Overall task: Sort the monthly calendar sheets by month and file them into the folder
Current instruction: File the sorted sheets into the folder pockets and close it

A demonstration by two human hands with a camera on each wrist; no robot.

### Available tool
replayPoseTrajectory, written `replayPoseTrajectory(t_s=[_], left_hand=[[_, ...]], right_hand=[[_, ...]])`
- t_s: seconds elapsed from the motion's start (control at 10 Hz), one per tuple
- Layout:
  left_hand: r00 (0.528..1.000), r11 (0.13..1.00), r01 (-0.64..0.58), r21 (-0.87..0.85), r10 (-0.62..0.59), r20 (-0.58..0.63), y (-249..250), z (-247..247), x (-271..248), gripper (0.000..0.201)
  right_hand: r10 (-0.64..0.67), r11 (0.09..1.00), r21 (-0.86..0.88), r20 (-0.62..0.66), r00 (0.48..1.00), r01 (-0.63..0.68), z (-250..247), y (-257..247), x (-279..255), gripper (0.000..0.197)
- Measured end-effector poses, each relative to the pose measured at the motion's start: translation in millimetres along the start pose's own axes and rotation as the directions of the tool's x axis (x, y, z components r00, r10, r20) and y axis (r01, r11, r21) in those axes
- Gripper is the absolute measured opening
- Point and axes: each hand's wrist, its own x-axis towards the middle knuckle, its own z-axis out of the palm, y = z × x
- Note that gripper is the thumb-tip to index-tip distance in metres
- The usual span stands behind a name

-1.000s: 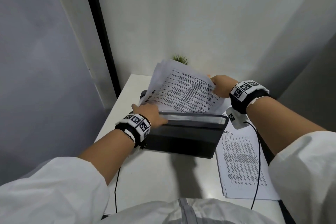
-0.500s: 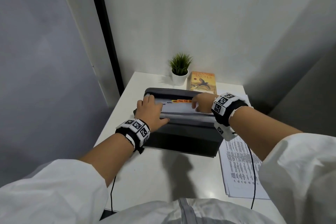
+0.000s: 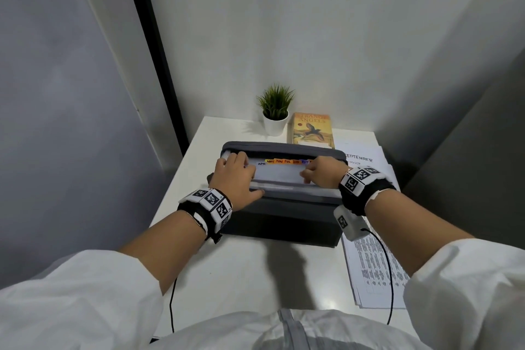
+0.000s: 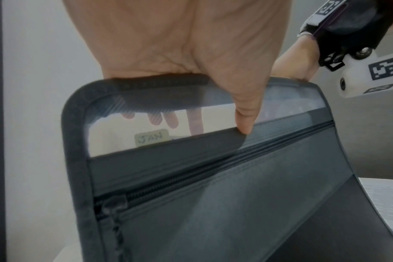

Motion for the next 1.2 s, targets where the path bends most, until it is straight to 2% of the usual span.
replayPoseTrajectory(t_s=[0.1,0.2,0.3,0.4,0.5,0.6,0.7,0.8,0.9,1.0,1.1,1.2], left_hand=[[0.989,0.989,-0.145,0.007,0.144,0.021,8,-4,8,0.044],[0.965,0.966,-0.241,-0.096,0.249,0.081,23,-7,17,0.043],[0.957,0.966,-0.215,-0.143,0.237,0.165,35,-6,23,0.046],[0.957,0.977,-0.183,-0.107,0.202,0.208,34,-3,27,0.034],[0.962,0.979,-0.18,-0.096,0.196,0.191,34,1,26,0.02],[0.975,0.982,-0.159,-0.099,0.172,0.14,36,5,25,0.015],[0.982,0.987,-0.126,-0.103,0.139,0.13,37,5,28,0.013],[0.987,0.989,-0.082,-0.12,0.098,0.13,37,7,30,0.012],[0.99,0.992,-0.046,-0.118,0.061,0.125,37,9,27,0.003],[0.99,0.991,-0.044,-0.126,0.059,0.126,36,11,28,0.002],[0.992,0.99,-0.039,-0.132,0.054,0.116,34,14,29,0.011],[0.993,0.991,-0.042,-0.131,0.056,0.102,33,15,30,0.016]], right_hand=[[0.032,0.999,-0.008,-0.001,0.999,-0.032,3,0,-2,0.042],[0.036,0.999,0.009,0.023,0.999,-0.036,5,-1,-3,0.045],[0.024,0.994,0.102,0.015,1.0,-0.026,3,7,-6,0.05],[0.068,0.93,0.367,-0.21,0.975,0.014,-6,33,-10,0.041],[0.302,0.803,0.594,-0.462,0.834,0.038,-8,87,-17,0.021],[0.528,0.704,0.688,-0.344,0.776,-0.174,19,154,-30,0.013],[0.663,0.644,0.514,-0.004,0.749,-0.567,74,209,-53,0.032],[0.757,0.56,0.293,0.199,0.622,-0.775,127,233,-92,0.042],[0.76,0.568,0.088,0.324,0.563,-0.818,161,236,-127,0.04],[0.786,0.466,0.234,0.333,0.52,-0.854,179,241,-137,0.045],[0.828,0.395,0.32,0.282,0.484,-0.861,187,248,-136,0.055],[0.859,0.307,0.421,0.263,0.438,-0.854,182,249,-133,0.075]])
